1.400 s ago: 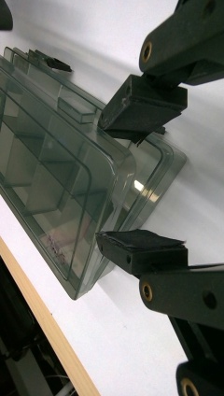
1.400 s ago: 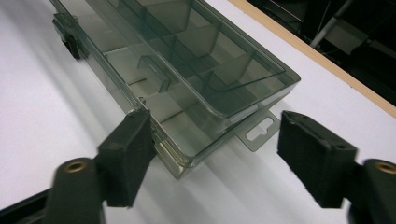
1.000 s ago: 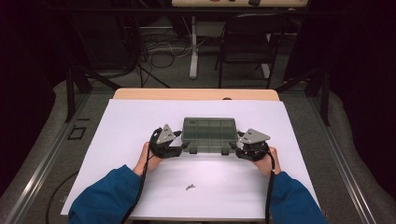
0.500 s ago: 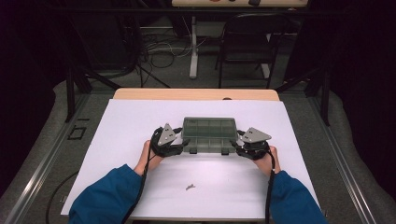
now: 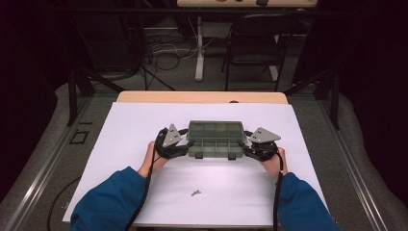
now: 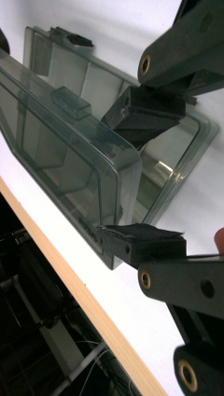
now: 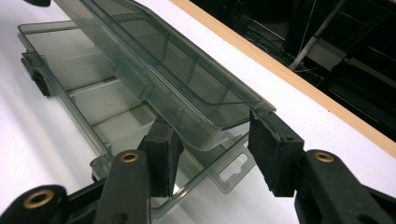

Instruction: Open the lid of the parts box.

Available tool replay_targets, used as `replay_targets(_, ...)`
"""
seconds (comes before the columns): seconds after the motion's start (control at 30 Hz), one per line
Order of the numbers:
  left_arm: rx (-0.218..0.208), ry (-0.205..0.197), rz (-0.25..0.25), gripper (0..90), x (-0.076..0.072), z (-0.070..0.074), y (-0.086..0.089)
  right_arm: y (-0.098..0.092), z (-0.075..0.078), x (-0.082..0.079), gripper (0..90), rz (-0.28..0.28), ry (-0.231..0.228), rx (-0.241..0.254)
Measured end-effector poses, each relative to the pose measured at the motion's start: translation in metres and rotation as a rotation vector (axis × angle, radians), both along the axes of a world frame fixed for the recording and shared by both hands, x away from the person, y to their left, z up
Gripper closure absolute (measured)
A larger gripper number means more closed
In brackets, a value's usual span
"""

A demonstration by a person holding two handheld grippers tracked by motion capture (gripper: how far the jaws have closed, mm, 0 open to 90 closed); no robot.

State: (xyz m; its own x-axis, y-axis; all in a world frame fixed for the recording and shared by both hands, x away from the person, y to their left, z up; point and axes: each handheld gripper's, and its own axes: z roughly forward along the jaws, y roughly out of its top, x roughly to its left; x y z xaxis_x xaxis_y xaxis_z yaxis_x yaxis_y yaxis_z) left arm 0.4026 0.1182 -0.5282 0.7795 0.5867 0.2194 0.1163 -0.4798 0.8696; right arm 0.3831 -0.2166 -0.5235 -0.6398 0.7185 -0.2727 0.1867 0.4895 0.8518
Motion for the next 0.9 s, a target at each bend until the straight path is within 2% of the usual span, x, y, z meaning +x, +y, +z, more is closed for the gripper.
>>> replay_targets(0.3,0.008,-0.024,-0.005,53.6,0.0036,0.0035,0.0011,0.0002,0.0006,0.0023,56.5,-0.017,-0.023,0.013)
replay_targets(0.5,0.009,-0.03,-0.006,55.8,0.0045,0.0039,0.0021,-0.0002,0.0011,0.0028,56.5,-0.016,-0.019,0.019)
replay_targets(0.9,0.001,0.007,-0.009,57.4,0.0088,0.0101,0.0038,-0.003,0.0053,0.008,57.7,-0.02,0.025,0.057)
